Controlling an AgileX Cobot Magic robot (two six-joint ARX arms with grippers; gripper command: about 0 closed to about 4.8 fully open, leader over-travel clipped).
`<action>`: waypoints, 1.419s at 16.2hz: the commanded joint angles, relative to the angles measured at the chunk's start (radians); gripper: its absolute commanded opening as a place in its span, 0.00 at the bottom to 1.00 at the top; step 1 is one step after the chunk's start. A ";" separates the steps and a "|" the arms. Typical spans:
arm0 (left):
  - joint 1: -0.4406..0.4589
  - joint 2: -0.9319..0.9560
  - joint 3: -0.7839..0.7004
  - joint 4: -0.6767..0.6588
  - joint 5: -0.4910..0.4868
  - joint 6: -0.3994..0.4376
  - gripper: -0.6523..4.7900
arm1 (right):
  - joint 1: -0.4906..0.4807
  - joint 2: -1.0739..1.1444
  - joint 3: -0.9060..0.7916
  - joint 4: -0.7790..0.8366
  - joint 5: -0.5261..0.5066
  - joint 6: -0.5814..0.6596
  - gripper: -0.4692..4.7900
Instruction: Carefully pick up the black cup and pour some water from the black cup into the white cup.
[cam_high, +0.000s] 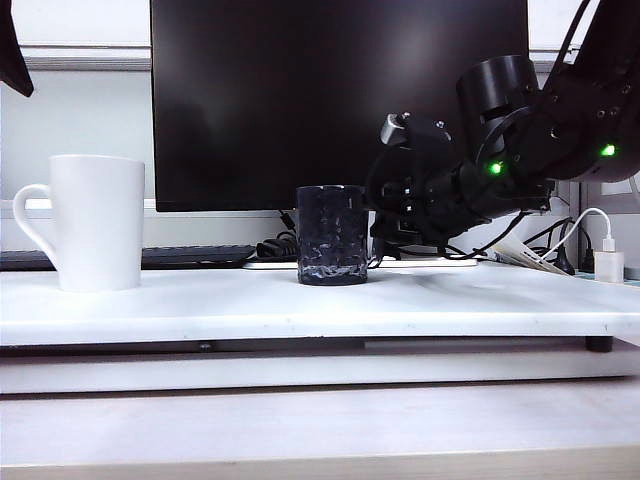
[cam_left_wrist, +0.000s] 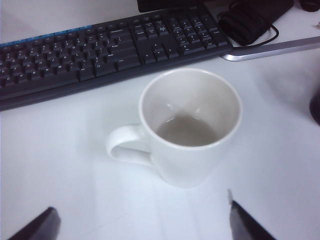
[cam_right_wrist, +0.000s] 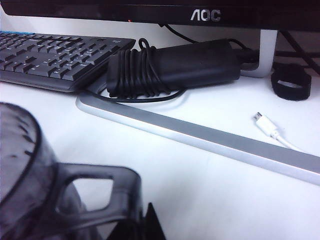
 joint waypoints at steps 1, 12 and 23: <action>0.001 -0.002 0.000 0.013 0.000 0.003 1.00 | 0.001 0.007 -0.006 -0.049 0.003 -0.004 0.08; 0.001 -0.002 0.000 0.013 0.000 0.003 1.00 | 0.001 -0.010 -0.006 -0.047 -0.014 -0.004 0.60; 0.001 -0.092 0.003 0.018 0.000 -0.013 1.00 | 0.001 -0.449 -0.006 -0.430 -0.066 -0.013 0.60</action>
